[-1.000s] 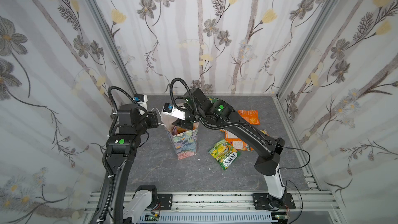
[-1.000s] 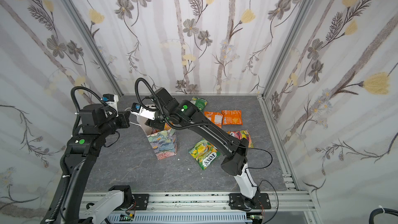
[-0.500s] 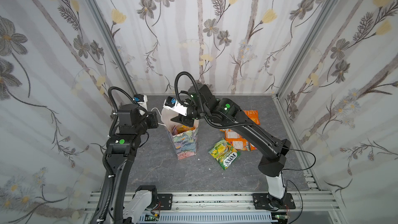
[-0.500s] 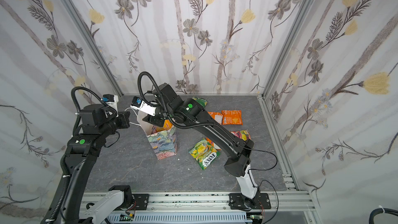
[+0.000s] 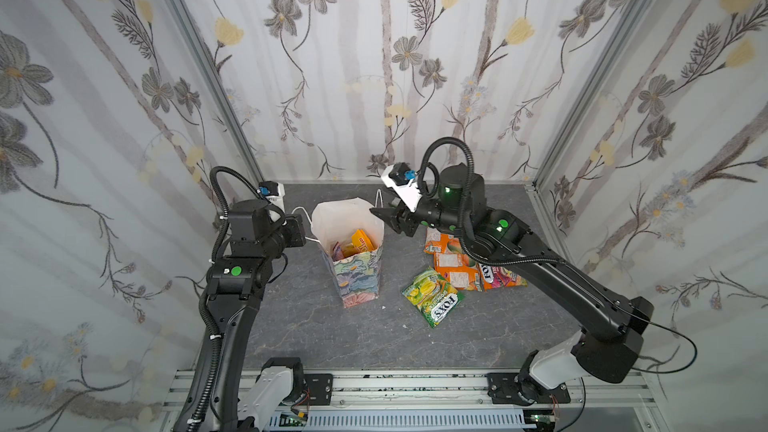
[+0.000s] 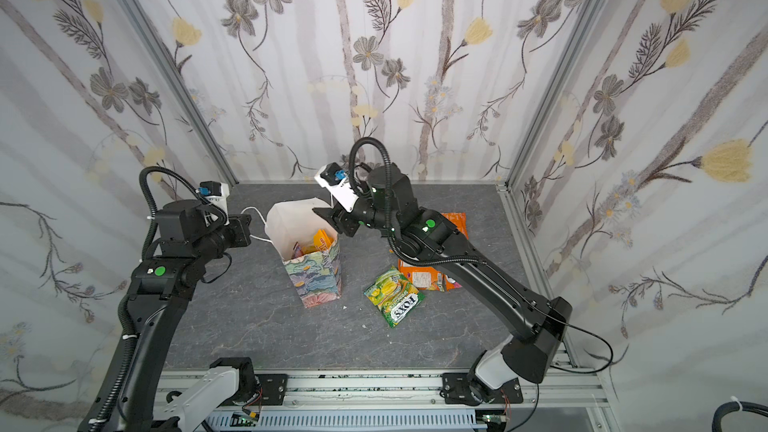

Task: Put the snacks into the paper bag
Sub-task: 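Open the right gripper and raise it out of the paper bag, then move the right gripper down to the green FOX'S Spring Tea bag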

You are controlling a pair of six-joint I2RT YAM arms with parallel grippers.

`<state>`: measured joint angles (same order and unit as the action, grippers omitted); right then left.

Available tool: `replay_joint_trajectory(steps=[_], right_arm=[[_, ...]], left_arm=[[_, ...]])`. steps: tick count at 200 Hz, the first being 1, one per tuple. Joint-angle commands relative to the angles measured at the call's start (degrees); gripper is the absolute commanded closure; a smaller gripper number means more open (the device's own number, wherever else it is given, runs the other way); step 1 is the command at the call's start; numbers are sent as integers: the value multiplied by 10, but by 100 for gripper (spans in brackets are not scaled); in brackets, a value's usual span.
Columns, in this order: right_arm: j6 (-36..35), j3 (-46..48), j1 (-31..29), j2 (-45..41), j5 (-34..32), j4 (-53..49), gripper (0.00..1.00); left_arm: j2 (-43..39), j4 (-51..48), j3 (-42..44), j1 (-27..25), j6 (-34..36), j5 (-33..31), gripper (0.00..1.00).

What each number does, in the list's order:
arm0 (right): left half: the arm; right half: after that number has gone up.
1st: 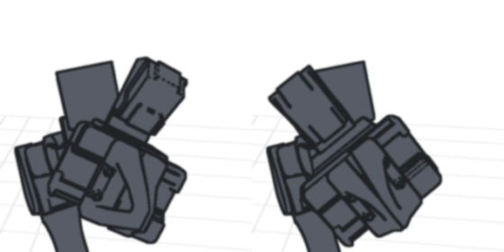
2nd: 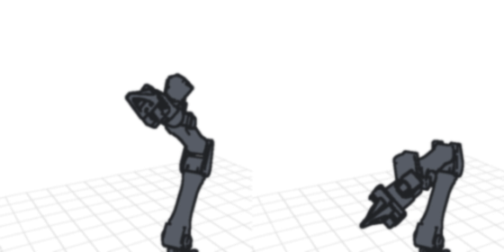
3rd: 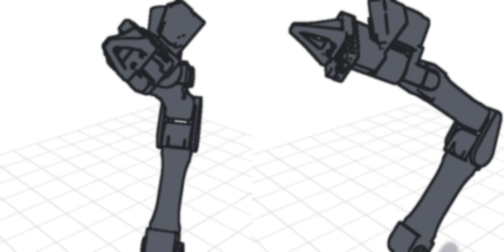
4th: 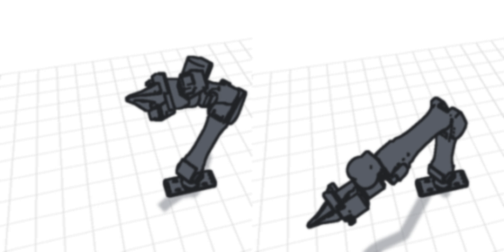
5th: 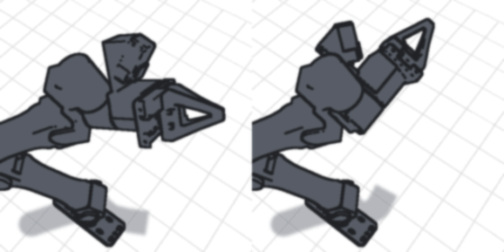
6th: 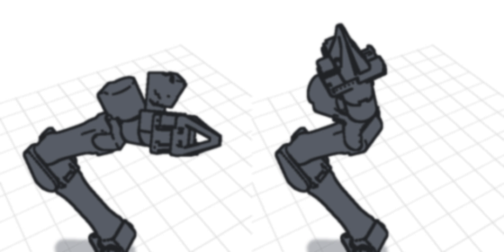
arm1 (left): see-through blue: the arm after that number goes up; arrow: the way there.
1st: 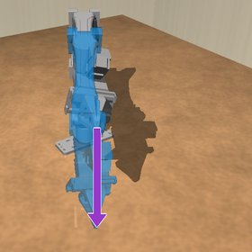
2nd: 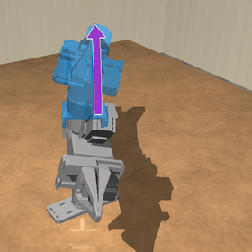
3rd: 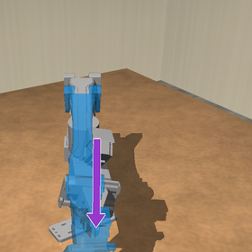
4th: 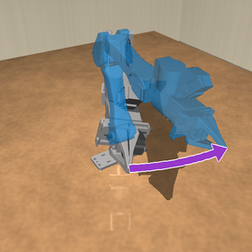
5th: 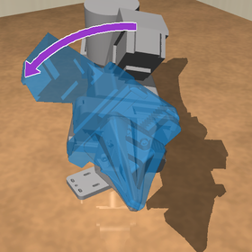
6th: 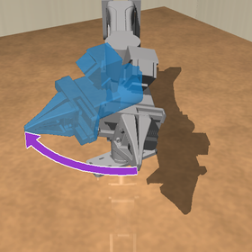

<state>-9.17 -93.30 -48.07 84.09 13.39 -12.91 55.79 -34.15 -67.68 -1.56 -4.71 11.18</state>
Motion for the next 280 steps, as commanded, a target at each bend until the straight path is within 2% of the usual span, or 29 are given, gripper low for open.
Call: replay_joint_trajectory(steps=[1, 62, 88, 144, 169, 264, 280], right_arm=[[63, 37, 30, -36, 16, 82, 37], [134, 135, 79, -131, -6, -10, 34], [184, 183, 102, -174, -4, -39, 32], [240, 212, 138, -193, -9, -164, 31], [255, 255, 154, -217, 28, -154, 29], [300, 354, 199, -242, 20, -183, 28], [302, 370, 209, -241, -3, -192, 27]], left_arm=[[4, 14, -7, -1, 4, 5, 99], [10, 10, -18, 0, 3, 16, 99], [9, 10, -14, 0, 3, 16, 99], [7, 9, -16, -1, 2, 19, 99], [5, 10, -14, 0, 2, 19, 99], [9, 10, -12, 0, 1, 21, 99], [9, 11, -12, 0, 1, 20, 99]])
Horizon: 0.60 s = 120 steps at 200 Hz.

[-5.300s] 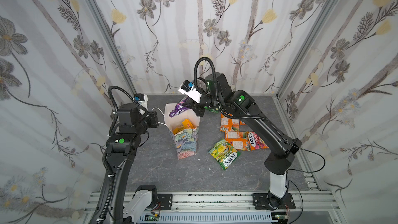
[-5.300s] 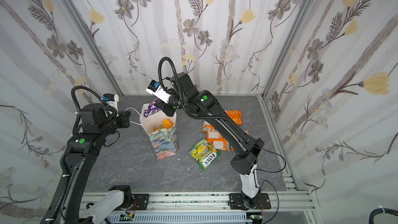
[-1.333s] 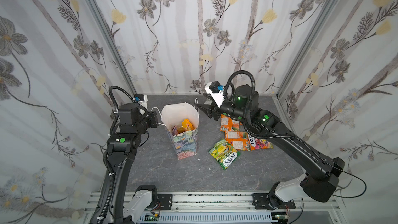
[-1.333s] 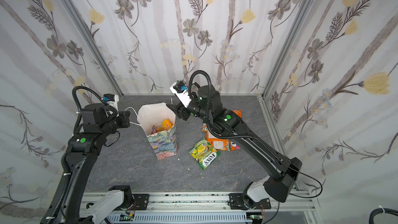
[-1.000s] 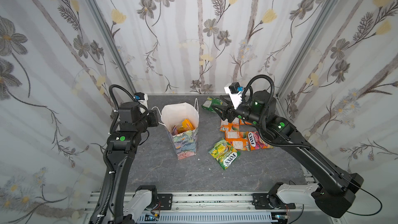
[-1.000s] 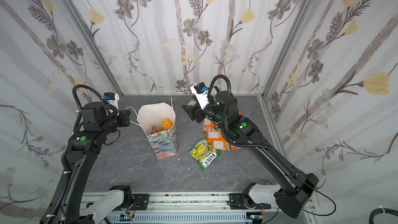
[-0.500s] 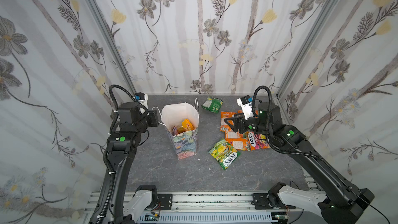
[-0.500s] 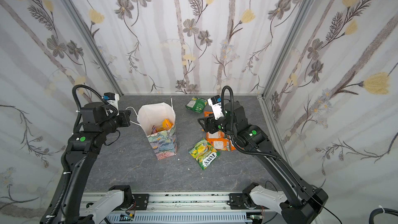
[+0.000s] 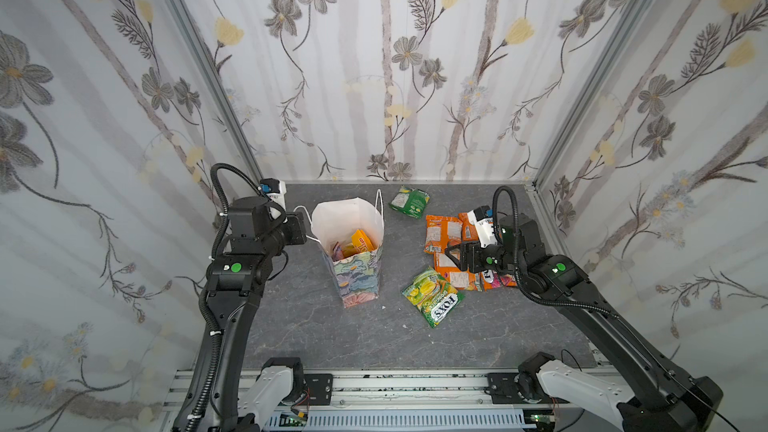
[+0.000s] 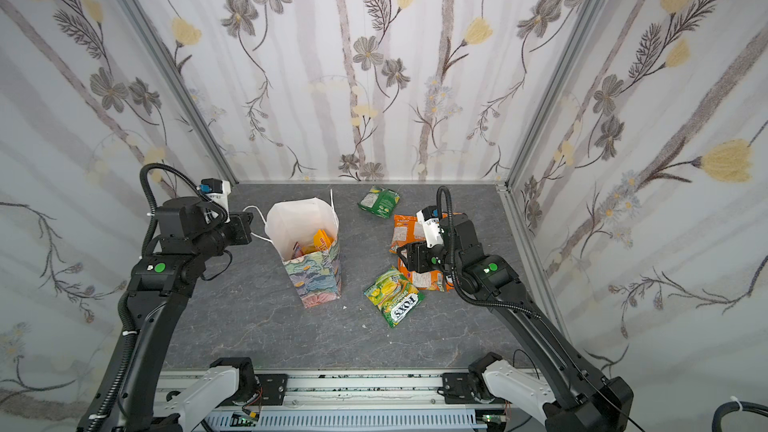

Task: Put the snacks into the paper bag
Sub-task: 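Move the right gripper down to the green FOX'S Spring Tea bag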

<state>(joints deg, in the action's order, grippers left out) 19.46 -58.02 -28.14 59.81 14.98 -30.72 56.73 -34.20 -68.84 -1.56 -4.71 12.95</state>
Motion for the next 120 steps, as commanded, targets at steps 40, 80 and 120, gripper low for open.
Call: replay_joint_trajectory(steps=[40, 80, 120], right_arm=[[17, 57, 35, 22, -31, -21, 26], [7, 81, 38, 60, -34, -27, 24], [8, 103, 38, 72, -39, -24, 22]], left_arm=[[2, 10, -2, 0, 2, 2, 99], [5, 10, -2, 0, 3, -4, 99], [8, 8, -4, 0, 3, -3, 99]])
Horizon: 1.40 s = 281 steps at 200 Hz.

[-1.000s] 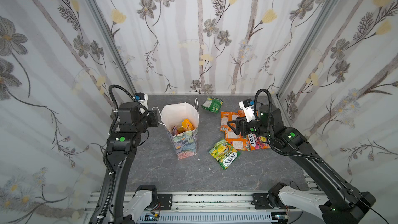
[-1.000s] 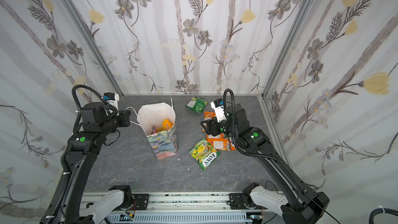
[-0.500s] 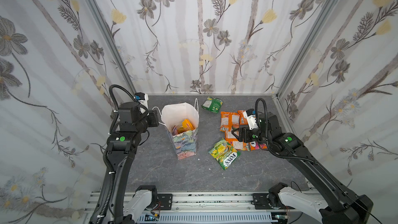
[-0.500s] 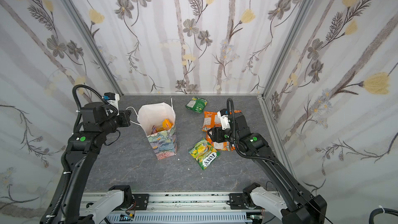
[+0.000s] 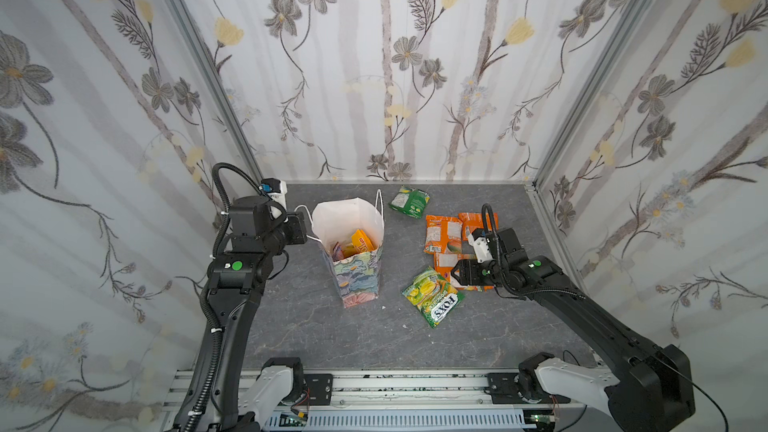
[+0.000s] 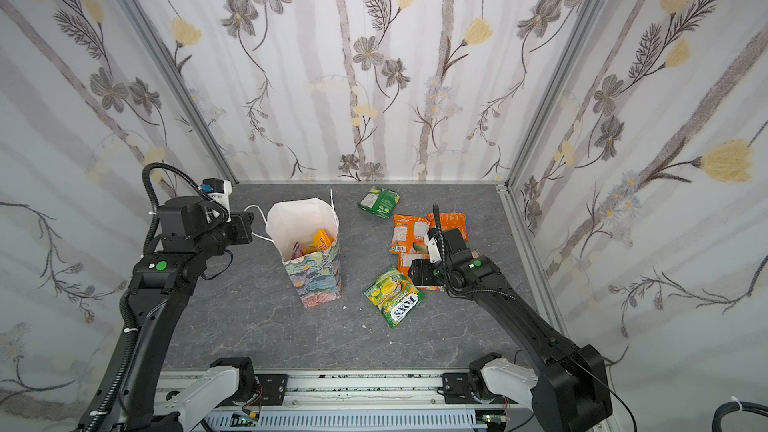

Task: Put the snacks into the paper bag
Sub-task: 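Move the right gripper down to the green FOX'S Spring Tea bag, then close the right gripper on the FOX'S Spring Tea bag's end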

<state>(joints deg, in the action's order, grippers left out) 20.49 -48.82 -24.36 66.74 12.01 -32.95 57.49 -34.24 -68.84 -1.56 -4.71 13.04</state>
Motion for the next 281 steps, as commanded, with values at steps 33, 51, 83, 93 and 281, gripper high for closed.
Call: replay_joint_trajectory(steps=[33, 51, 83, 93, 281], right_arm=[[14, 35, 0, 5, -8, 11, 23], [21, 46, 5, 8, -13, 11, 23], [39, 78, 18, 3, 4, 31, 23], [47, 89, 21, 0, 17, 42, 23], [128, 251, 53, -85, 116, 206, 22]], left_arm=[[1, 9, -3, 0, 3, -4, 99], [1, 9, -5, 0, 2, -2, 99], [-1, 9, -6, 0, 3, -2, 99], [-2, 8, -6, 0, 3, -3, 99], [-8, 12, 0, 0, 2, -2, 97]])
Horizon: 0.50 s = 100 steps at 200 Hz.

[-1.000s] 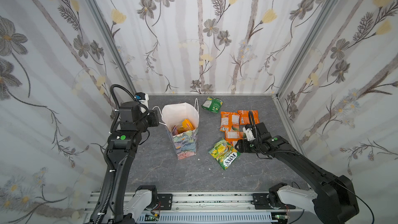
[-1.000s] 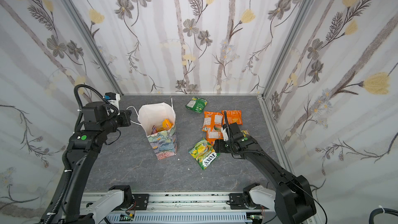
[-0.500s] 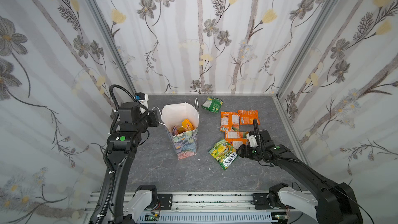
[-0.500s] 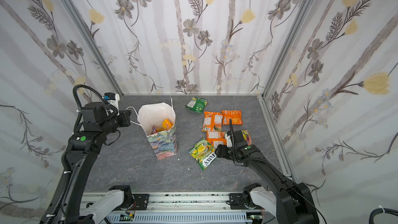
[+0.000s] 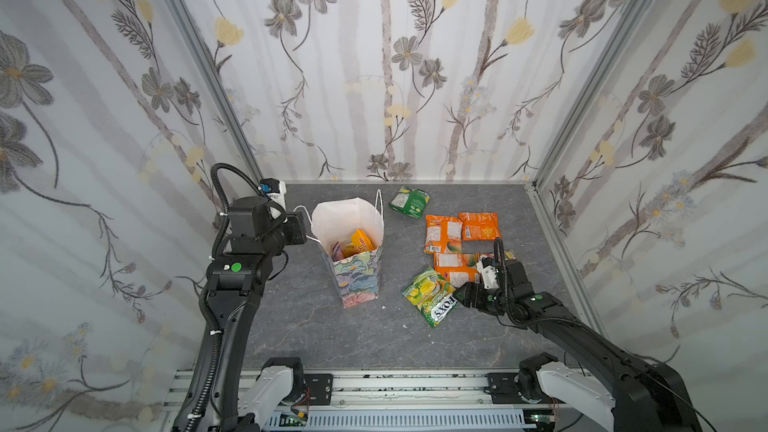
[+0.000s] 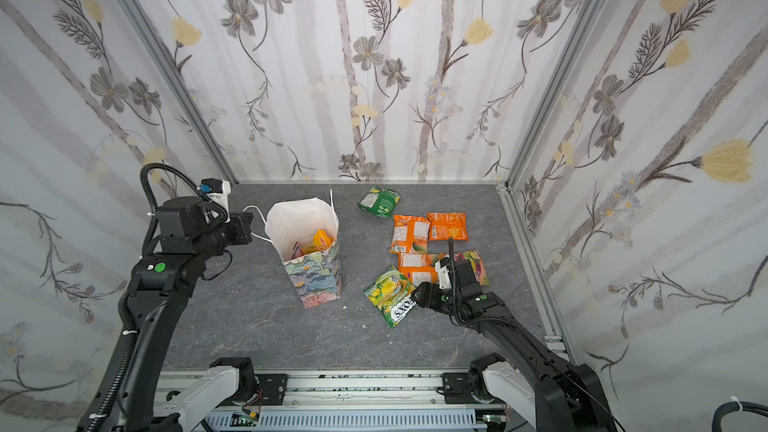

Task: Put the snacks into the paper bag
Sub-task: 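Close the right gripper on the FOX'S Spring Tea bag's end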

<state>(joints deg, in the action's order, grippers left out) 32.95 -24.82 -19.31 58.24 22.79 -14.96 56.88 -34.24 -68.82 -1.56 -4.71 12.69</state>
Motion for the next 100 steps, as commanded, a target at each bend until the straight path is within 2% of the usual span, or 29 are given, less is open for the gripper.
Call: replay_joint_trajectory(steps=[1, 100], right_arm=[[4, 11, 2, 0, 8, 26, 22], [16, 52, 4, 21, 36, 112, 26]], left_arm=[[-1, 12, 0, 0, 2, 1, 97], [0, 12, -1, 0, 3, 2, 98]])
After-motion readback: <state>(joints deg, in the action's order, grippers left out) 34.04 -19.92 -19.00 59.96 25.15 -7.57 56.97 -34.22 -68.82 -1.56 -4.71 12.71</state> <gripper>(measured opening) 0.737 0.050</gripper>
